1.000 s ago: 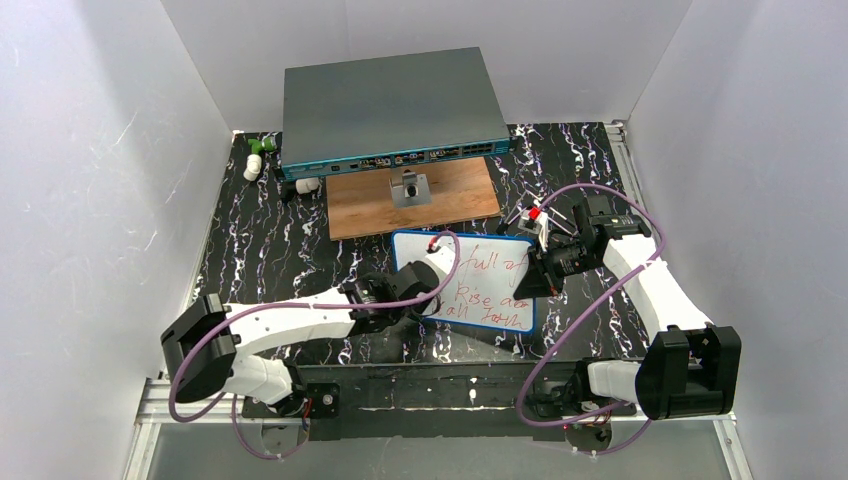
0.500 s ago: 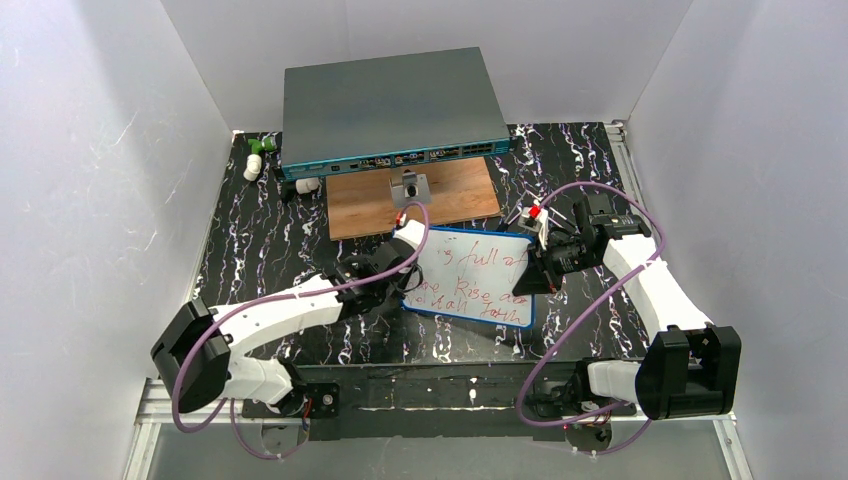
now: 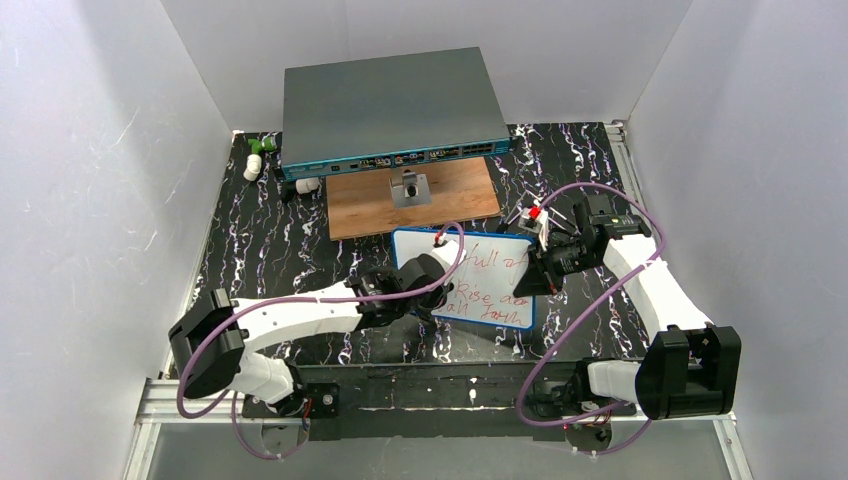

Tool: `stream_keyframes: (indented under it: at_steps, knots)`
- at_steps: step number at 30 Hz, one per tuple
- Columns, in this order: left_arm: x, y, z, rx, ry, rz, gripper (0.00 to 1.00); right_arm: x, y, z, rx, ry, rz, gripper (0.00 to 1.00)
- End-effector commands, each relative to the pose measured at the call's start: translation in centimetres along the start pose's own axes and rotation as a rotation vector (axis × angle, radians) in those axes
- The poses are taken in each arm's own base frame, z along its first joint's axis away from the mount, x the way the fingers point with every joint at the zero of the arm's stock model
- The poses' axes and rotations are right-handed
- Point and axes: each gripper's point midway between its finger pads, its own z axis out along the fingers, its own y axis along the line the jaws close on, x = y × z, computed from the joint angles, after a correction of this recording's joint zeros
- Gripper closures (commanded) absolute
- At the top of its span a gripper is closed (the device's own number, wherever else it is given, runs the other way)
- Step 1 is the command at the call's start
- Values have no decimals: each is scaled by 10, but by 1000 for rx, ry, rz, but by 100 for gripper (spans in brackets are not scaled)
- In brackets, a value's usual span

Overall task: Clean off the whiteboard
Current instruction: Erase the center of the board with the whiteboard.

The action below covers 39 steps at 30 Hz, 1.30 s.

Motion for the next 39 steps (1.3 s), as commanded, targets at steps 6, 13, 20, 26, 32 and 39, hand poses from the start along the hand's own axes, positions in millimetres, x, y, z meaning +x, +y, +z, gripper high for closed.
stream_keyframes:
  at_steps: [6, 13, 20, 26, 32, 39]
  knots:
    - [-19, 53, -3, -200, -54, -191, 100, -7, 21, 0, -75, -21, -32, 99]
    - [-5, 91, -14, -273, -41, -290, 100, -7, 22, 0, -74, -24, -35, 99]
    - [-23, 39, -3, -40, -55, -218, 100, -7, 22, 0, -74, -22, -35, 99]
    - [-16, -2, 6, 16, 19, -109, 100, -7, 21, 0, -73, -21, -34, 99]
    - [13, 41, 3, -144, 74, -184, 100, -7, 22, 0, -74, -23, -36, 99]
    - [10, 80, -9, -208, 53, -250, 100, -7, 22, 0, -74, -22, -36, 99]
